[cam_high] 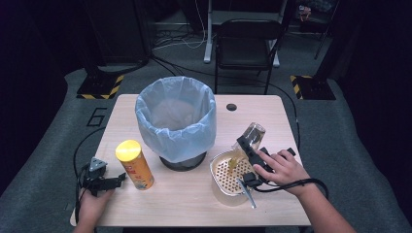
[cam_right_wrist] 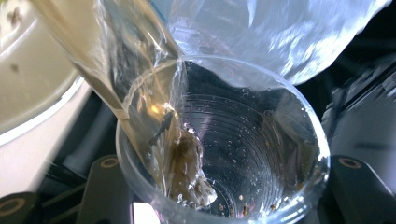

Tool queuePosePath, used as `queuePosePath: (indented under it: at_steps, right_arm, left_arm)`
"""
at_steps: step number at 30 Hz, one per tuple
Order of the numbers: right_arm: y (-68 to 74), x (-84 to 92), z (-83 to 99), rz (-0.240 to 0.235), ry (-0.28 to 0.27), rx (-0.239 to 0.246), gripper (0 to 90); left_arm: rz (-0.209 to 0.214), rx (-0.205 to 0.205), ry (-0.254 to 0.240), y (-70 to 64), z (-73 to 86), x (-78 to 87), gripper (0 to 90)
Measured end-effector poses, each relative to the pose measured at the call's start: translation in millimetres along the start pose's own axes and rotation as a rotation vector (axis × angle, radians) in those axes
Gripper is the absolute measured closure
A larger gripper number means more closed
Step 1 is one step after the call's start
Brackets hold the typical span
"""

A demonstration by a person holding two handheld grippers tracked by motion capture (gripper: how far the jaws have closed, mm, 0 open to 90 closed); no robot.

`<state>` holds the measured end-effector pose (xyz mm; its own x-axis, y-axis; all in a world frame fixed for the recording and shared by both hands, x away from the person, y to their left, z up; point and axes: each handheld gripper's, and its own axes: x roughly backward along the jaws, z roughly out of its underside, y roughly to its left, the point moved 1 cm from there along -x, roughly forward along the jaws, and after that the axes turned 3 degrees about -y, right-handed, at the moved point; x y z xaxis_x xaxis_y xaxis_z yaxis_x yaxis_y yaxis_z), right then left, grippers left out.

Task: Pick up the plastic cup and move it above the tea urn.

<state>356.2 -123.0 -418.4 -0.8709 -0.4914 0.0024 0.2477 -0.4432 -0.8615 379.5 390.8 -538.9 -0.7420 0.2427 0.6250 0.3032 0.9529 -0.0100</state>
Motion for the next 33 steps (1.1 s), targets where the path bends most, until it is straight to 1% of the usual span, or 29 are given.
queuePosePath:
  at_steps: [1, 2, 3, 4, 5, 6, 7, 8, 9, 10, 11, 12, 13, 14, 15, 16, 18, 20, 21, 22, 23, 24, 25, 26, 27, 28, 30, 32, 33]
  right_arm:
    - [0.5, 1.8, -1.5, 0.000, -0.006, 0.025, 41.4]
    - [0.6, 2.6, -2.8, -0.014, -0.012, 0.045, 41.4]
    - [0.6, 2.6, -2.8, -0.014, -0.012, 0.045, 41.4]
    - [5.4, 3.4, -4.8, -0.086, -0.025, 0.066, 41.4]
    - [9.4, 2.9, -7.1, -0.093, -0.035, 0.120, 41.6]
    - [16.0, 4.1, -9.7, -0.068, -0.013, 0.080, 41.6]
    - [17.9, 3.9, -10.3, -0.059, -0.007, 0.045, 41.6]
    - [15.9, 3.7, -9.6, -0.070, -0.014, 0.067, 41.5]
    - [9.9, 3.2, -7.8, -0.088, -0.030, 0.155, 41.5]
    - [11.3, 5.0, -7.9, -0.080, -0.021, 0.132, 41.5]
    - [7.3, 5.7, -7.4, -0.081, -0.036, 0.152, 41.4]
    - [7.0, 7.0, -7.9, -0.075, -0.030, 0.132, 41.3]
    - [3.9, 6.8, -7.4, -0.076, -0.046, 0.146, 41.3]
    - [4.8, 7.6, -7.7, -0.062, -0.036, 0.085, 41.1]
    - [-1.2, 6.7, -5.9, -0.071, -0.047, 0.135, 41.0]
    - [-3.4, 6.6, -5.1, -0.063, -0.045, 0.139, 41.0]
    - [-6.4, 6.9, -3.0, -0.056, -0.027, 0.130, 41.0]
    - [-8.3, 6.4, -2.4, -0.056, -0.031, 0.137, 41.0]
    - [-9.7, 6.7, -1.9, -0.041, -0.030, 0.142, 41.0]
    - [-10.9, 6.4, -1.5, -0.052, -0.035, 0.138, 41.0]
    - [-11.0, 6.5, -1.4, -0.045, -0.034, 0.138, 41.0]
    - [-11.0, 5.9, -1.0, -0.055, -0.035, 0.137, 41.0]
    - [-8.0, 6.3, -1.5, -0.051, -0.026, 0.102, 41.0]
    - [-8.0, 6.3, -1.5, -0.051, -0.026, 0.102, 41.0]
    - [-0.2, 7.9, -2.1, -0.044, 0.000, -0.029, 41.0]
    - [-4.2, 7.9, -1.0, -0.057, -0.010, 0.038, 41.0]
    - [-12.7, 5.7, -1.5, -0.052, -0.047, 0.131, 41.0]
    - [-11.7, 6.0, -1.2, -0.060, -0.045, 0.118, 41.0]
    - [-12.5, 5.8, -1.2, -0.056, -0.047, 0.122, 40.9]
  left_arm:
    - [0.000, 0.001, 0.000, 0.0, 0.0, 0.0, 10.3]
    - [0.000, 0.001, 0.000, -0.1, 0.0, 0.0, 10.3]
    - [0.000, 0.001, 0.000, -0.1, 0.0, 0.0, 10.3]
    - [0.000, 0.000, 0.000, 0.0, 0.0, 0.0, 10.3]
    - [0.000, 0.001, -0.001, -0.1, 0.1, -0.1, 10.3]
    - [0.000, 0.001, -0.001, -0.1, 0.1, -0.1, 10.3]
    - [0.000, 0.000, -0.001, -0.1, 0.1, -0.1, 10.4]
    - [0.000, 0.001, -0.002, -0.1, 0.1, -0.1, 10.4]
    - [0.000, 0.001, -0.002, -0.1, 0.1, -0.1, 10.4]
    - [0.000, 0.000, -0.001, -0.1, 0.1, -0.1, 10.4]
    - [0.000, 0.000, 0.000, 0.0, 0.0, 0.0, 10.4]
    - [0.000, 0.000, -0.002, -0.1, 0.1, -0.1, 10.4]
    - [0.000, 0.000, 0.000, 0.0, 0.0, 0.0, 10.3]
    - [0.000, 0.000, -0.001, 0.0, 0.0, -0.1, 10.3]
    - [0.000, 0.001, 0.000, -0.1, 0.0, -0.1, 10.3]
    - [-0.001, 0.001, -0.002, -0.1, 0.0, -0.2, 10.4]
    - [-0.001, 0.001, -0.001, -0.1, 0.0, -0.1, 10.4]
    - [0.000, 0.001, 0.000, -0.1, 0.0, -0.1, 10.4]
    - [0.000, 0.000, 0.000, -0.1, 0.0, 0.0, 10.4]
    - [0.000, 0.001, 0.000, -0.1, 0.0, -0.1, 10.4]
    - [0.000, 0.001, 0.000, -0.1, 0.0, -0.1, 10.4]
    - [0.000, 0.001, -0.002, -0.1, 0.0, -0.2, 10.4]
    - [-0.001, 0.001, -0.001, -0.1, 0.0, -0.1, 10.4]
    - [-0.001, 0.001, -0.001, -0.1, 0.0, -0.1, 10.4]
    - [0.000, 0.000, 0.000, -0.1, 0.0, -0.1, 10.4]
    - [-0.001, 0.001, -0.002, -0.1, 0.0, -0.2, 10.4]
    - [0.000, 0.001, -0.002, -0.1, 0.0, -0.2, 10.4]
    - [0.000, 0.000, 0.000, -0.1, 0.0, -0.1, 10.4]
    - [-0.001, 0.000, -0.001, -0.1, 0.0, -0.2, 10.4]
